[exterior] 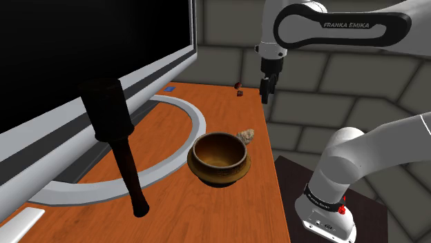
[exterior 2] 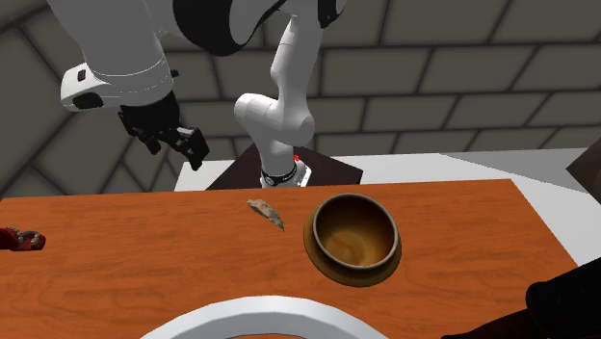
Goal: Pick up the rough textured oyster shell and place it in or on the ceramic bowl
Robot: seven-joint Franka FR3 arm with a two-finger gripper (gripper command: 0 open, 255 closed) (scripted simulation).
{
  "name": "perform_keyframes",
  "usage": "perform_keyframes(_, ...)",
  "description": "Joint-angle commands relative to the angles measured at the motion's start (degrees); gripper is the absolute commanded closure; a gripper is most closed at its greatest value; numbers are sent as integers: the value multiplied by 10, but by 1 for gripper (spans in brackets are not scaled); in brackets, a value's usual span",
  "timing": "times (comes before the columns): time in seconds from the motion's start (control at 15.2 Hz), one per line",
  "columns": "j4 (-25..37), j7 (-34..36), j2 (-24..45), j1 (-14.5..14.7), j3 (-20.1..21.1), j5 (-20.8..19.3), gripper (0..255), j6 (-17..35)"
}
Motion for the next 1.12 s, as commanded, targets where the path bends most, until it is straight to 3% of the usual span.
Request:
perform_keyframes(0.0,0,0,0,0,0,0,0,0)
perform_keyframes(0.53,-51,-190,-2,137,23,25,0,89)
perform_keyframes(1.06,-127,-384,-53,285,38,57,0,150)
